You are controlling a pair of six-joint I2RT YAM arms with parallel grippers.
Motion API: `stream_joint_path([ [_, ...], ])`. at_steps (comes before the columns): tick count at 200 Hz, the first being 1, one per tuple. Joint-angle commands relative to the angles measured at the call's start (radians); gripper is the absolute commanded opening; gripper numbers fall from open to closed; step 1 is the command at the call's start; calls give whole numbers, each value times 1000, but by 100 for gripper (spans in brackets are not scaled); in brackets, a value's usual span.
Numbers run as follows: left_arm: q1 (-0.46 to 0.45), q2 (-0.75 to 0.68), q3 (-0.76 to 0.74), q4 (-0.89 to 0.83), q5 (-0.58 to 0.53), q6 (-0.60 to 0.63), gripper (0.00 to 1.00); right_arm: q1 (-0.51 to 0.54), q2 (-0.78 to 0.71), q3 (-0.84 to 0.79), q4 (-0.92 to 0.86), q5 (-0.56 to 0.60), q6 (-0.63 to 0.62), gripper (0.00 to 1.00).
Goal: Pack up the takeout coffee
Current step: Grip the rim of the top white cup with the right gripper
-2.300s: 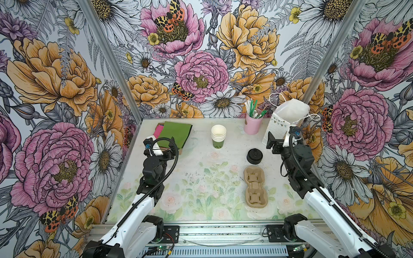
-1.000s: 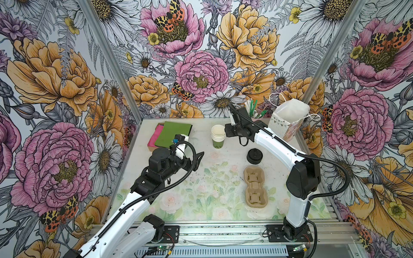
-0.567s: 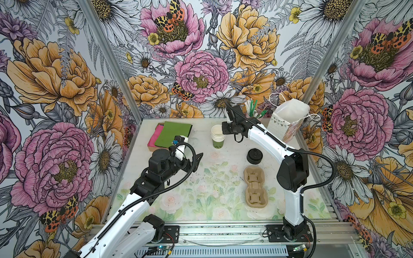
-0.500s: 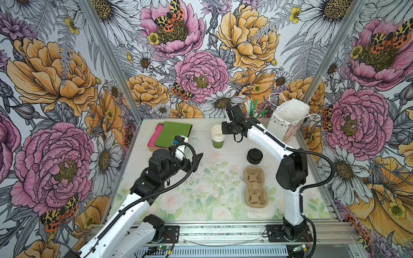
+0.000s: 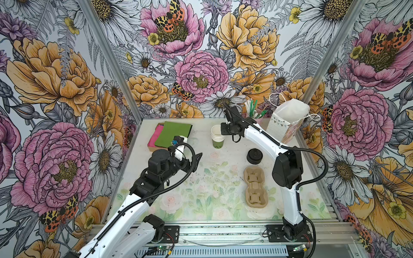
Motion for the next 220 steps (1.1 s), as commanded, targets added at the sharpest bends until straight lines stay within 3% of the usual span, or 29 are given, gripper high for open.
stream_joint_path([
  [1,-6,-12,-12,-4,-21,12,99,-6,29,38,-1,18,13,13],
  [60,-6,-13,-12,-9,-26,12,99,-11,40,46,0,7,16,0],
  [220,-5,-26,-15,-11,-39,10,99,-22,-2,88,0,-86,40,0],
])
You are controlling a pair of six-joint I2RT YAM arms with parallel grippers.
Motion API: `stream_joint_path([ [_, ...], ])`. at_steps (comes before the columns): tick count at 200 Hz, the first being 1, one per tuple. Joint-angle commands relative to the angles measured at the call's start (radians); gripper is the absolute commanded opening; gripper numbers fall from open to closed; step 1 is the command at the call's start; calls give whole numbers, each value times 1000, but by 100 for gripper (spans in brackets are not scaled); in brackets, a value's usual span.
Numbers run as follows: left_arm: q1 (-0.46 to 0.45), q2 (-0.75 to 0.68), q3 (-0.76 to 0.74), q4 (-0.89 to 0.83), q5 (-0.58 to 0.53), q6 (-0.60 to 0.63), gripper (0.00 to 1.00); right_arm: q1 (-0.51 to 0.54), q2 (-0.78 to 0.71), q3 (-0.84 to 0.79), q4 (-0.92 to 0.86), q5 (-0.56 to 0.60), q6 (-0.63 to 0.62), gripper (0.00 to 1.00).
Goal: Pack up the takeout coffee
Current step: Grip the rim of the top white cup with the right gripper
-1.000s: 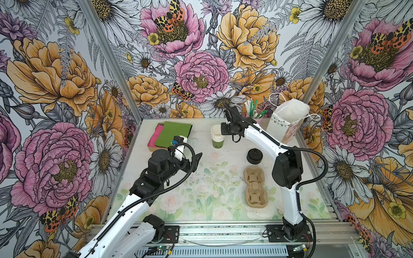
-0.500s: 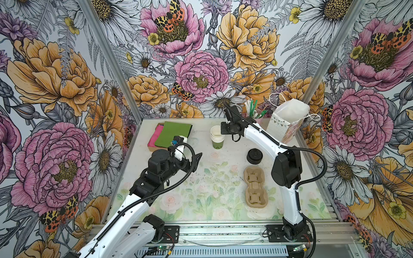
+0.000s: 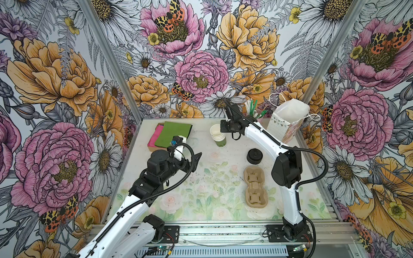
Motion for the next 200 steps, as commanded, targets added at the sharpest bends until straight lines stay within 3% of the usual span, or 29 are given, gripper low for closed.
stream_joint_path([
  [1,-6,-12,-15,-11,-28,10,99,-14,-17,27,8,-46,24,0],
  [39,-5,39,34,-25,-47,-57,99,-23,-19,17,10,-95,29,0],
  [91,-1,231,171,-28,14,-235,99,-50,-34,-27,11,-135,38,0],
  [111,0,281,194,-28,14,-244,99,-56,-35,-27,11,-144,38,0],
  [150,3,299,194,-28,22,-237,99,-74,-30,-44,11,-148,41,17],
  [200,17,272,172,-27,11,-231,99,-74,-12,-39,10,-158,44,19],
])
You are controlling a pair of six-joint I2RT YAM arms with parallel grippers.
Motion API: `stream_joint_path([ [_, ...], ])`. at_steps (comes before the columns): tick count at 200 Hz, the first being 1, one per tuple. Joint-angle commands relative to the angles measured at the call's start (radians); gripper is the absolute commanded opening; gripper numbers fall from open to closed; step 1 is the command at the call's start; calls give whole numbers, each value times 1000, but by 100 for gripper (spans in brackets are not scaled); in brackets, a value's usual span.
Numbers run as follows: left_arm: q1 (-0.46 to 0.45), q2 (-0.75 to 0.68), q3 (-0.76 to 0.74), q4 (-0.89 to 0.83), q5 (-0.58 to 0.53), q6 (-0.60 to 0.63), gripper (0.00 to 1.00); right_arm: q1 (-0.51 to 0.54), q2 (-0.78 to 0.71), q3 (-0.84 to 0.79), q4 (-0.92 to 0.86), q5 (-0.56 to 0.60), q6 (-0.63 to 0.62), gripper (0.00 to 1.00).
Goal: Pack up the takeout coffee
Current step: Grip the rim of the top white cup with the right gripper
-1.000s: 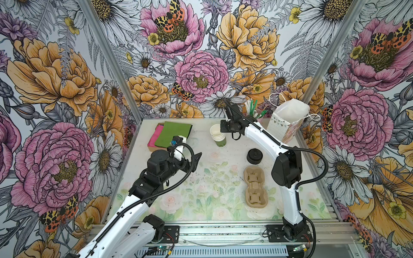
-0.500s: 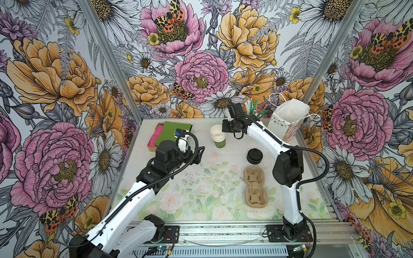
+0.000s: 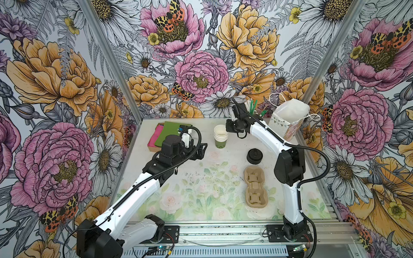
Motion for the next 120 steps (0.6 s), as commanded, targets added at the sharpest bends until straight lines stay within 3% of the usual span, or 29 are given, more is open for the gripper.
stream_joint_path([
  [1,13,-23,-4,3,14,-12,99,2,-11,0,9,-18,8,19],
  [120,17,-21,-23,8,18,-14,99,0,21,-6,7,-2,2,17],
])
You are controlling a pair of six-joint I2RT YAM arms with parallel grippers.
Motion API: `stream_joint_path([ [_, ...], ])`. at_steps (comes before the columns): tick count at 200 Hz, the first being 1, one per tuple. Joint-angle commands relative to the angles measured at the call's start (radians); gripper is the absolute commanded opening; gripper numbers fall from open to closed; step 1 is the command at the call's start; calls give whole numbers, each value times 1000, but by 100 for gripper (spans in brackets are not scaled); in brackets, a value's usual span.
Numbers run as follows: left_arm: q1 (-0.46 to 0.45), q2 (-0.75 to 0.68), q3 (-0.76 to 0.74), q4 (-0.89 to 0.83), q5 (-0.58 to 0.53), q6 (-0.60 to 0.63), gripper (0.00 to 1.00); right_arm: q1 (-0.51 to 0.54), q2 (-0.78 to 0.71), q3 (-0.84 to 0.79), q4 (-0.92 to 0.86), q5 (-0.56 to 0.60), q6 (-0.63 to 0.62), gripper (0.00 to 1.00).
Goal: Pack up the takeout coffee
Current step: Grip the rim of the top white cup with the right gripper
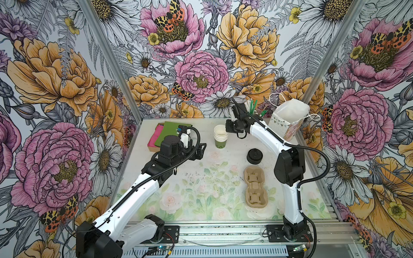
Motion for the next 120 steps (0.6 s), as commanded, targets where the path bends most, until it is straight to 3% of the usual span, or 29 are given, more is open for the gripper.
stream_joint_path([
  [1,8,-11,-15,8,14,-15,99,0,21,-3,7,5,1,17],
  [120,9,-11,-31,25,10,-23,99,-3,38,-4,6,6,-4,11],
])
